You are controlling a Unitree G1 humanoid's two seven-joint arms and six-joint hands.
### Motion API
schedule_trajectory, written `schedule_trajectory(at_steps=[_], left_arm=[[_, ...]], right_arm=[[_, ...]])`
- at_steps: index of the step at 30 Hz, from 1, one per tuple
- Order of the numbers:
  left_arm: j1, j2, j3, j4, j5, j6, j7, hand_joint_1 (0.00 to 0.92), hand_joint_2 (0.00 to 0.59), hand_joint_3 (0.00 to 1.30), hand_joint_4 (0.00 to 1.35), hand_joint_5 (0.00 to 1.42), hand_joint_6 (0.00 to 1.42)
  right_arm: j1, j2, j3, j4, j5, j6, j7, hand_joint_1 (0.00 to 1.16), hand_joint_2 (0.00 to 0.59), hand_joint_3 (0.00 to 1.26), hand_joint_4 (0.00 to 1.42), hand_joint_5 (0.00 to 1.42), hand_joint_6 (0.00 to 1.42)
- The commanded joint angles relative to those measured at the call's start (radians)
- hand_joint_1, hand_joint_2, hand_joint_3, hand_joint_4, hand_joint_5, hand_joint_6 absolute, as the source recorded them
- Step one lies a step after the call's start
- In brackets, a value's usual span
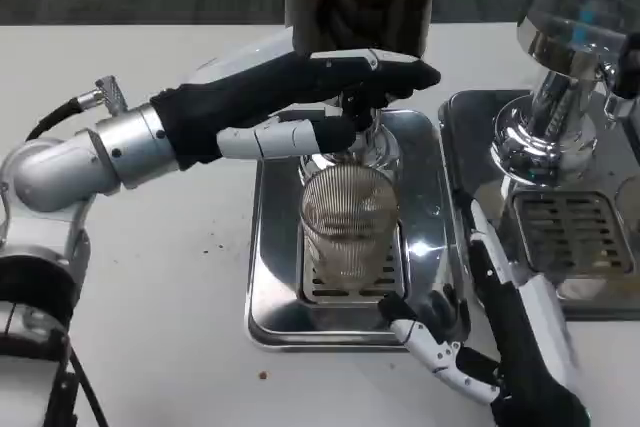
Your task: Grasp the cup under the faucet to collect the drink, then remove the cup.
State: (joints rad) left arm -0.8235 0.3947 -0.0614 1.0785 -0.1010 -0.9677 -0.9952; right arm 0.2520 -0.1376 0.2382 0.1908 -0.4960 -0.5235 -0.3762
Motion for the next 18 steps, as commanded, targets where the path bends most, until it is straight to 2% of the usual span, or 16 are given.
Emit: schedule_trajectory(at_steps=[1, 6, 14, 18], left_arm=[[0.036, 0.04, -0.03, 0.037, 0.069, 0.006, 0.0, 0.0, 0.072, 0.21, 0.13, 0.17, 0.07], [0.04, 0.046, -0.045, 0.041, 0.09, -0.031, 0.035, 0.0, 0.07, 0.21, 0.12, 0.14, 0.02], [0.038, 0.057, -0.068, 0.048, 0.131, -0.077, 0.09, 0.0, 0.07, 0.21, 0.12, 0.13, 0.01], [0.037, 0.059, -0.077, 0.052, 0.145, -0.09, 0.109, 0.0, 0.069, 0.21, 0.12, 0.13, 0.01]], right_arm=[[-0.019, -0.008, -0.016, 0.015, 0.042, 0.001, 0.038, 0.51, 0.223, 0.0, 0.0, 0.0, 0.05], [-0.031, -0.006, -0.027, 0.016, 0.054, -0.001, 0.056, 0.51, 0.224, 0.0, 0.0, 0.0, 0.05], [-0.038, -0.007, -0.035, 0.012, 0.058, 0.002, 0.07, 0.52, 0.224, 0.0, 0.0, 0.0, 0.06], [-0.053, -0.008, -0.034, 0.023, 0.081, -0.005, 0.1, 0.52, 0.224, 0.0, 0.0, 0.0, 0.06]])
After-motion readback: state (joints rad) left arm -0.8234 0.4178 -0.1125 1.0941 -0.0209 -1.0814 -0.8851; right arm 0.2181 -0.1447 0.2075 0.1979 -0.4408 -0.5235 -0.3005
